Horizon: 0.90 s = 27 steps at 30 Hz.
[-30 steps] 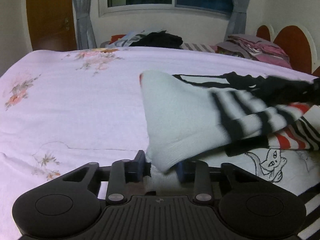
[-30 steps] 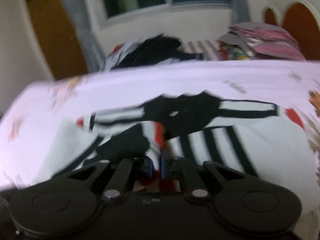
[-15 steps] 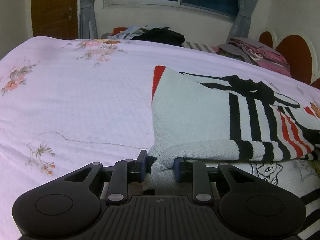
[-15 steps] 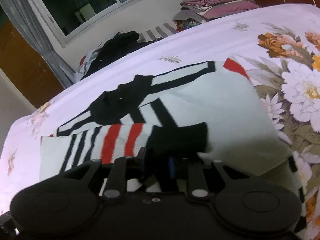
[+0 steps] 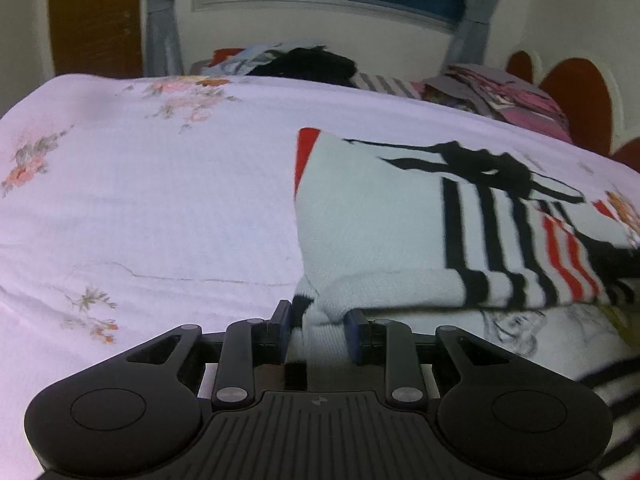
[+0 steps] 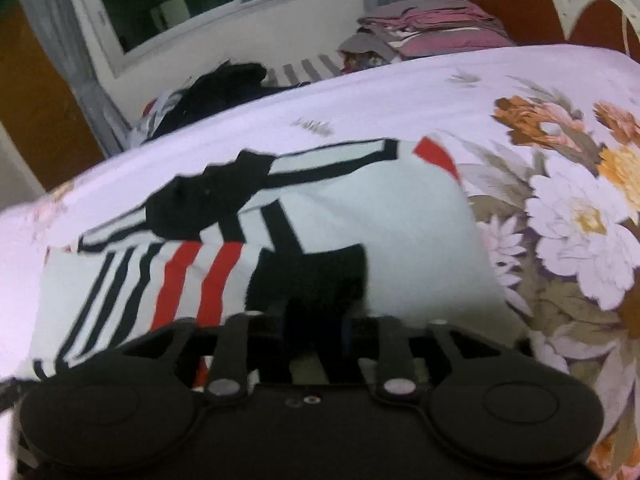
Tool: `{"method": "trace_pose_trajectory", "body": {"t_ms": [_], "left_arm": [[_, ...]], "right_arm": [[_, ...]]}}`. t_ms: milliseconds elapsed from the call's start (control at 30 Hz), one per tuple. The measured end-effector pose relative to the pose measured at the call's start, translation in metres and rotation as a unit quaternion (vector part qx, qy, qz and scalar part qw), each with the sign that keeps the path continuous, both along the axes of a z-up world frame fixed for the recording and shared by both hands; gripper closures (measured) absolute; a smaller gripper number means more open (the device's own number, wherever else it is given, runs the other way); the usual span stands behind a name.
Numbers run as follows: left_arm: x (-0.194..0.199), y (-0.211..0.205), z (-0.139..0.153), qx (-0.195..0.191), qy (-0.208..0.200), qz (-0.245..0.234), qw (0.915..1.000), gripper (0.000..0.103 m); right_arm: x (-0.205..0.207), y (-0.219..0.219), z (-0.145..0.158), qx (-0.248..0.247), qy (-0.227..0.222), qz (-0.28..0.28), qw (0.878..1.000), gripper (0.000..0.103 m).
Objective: Fold small clothes
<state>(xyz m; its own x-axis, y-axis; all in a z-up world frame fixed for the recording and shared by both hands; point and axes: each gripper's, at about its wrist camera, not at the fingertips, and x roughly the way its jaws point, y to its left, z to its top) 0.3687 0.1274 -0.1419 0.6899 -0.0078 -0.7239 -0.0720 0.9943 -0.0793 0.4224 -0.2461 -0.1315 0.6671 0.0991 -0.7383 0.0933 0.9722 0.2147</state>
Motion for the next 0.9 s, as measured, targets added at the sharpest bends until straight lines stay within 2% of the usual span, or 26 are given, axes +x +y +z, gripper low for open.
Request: {"method": "trace_pose_trajectory", "body": {"t_ms": [67, 133, 200, 300, 467, 533, 733, 767, 867, 900], "left_arm": [[-0.006, 0.004, 0.008, -0.011, 0.001, 0.0, 0.9999, 0.076], [-0.006, 0.007, 0.016, -0.027, 0.001, 0.007, 0.9996, 0.076], [-0.001, 0.009, 0.021, -0.038, -0.004, 0.014, 0.9992, 0.076], [0.016, 0.008, 0.026, -0.045, -0.011, 0.024, 0.9986, 0.076], [0.049, 0.009, 0.034, -0.056, -0.029, 0.039, 0.9973, 0.076], [0.065, 0.01, 0.029, -0.059, -0.021, 0.041, 0.9972, 0.076], [0.108, 0.012, 0.004, -0.066, 0.006, 0.061, 0.996, 0.076], [0.115, 0.015, 0.001, -0.07, 0.006, 0.067, 0.9953, 0.076], [0.131, 0.017, -0.006, -0.076, 0.007, 0.071, 0.9945, 0.076], [0.135, 0.018, -0.009, -0.079, 0.008, 0.071, 0.9943, 0.076]], "right_arm": [[-0.002, -0.004, 0.002, 0.015, -0.006, 0.002, 1.0, 0.039], [0.003, -0.005, -0.001, 0.019, 0.004, 0.005, 1.0, 0.041], [0.007, -0.007, -0.007, 0.024, 0.013, 0.002, 1.0, 0.049], [0.012, -0.008, -0.009, 0.022, 0.017, -0.007, 1.0, 0.054], [0.015, -0.02, -0.005, 0.035, 0.009, -0.025, 0.999, 0.052], [0.019, -0.02, -0.008, 0.038, 0.019, -0.017, 0.999, 0.052], [0.031, -0.003, -0.013, 0.004, 0.023, 0.005, 1.0, 0.052], [0.032, 0.0, -0.013, -0.006, 0.021, 0.008, 1.0, 0.056], [0.033, 0.001, -0.014, -0.024, 0.016, 0.013, 0.999, 0.078], [0.034, 0.001, -0.014, -0.025, 0.015, 0.015, 0.999, 0.082]]}}
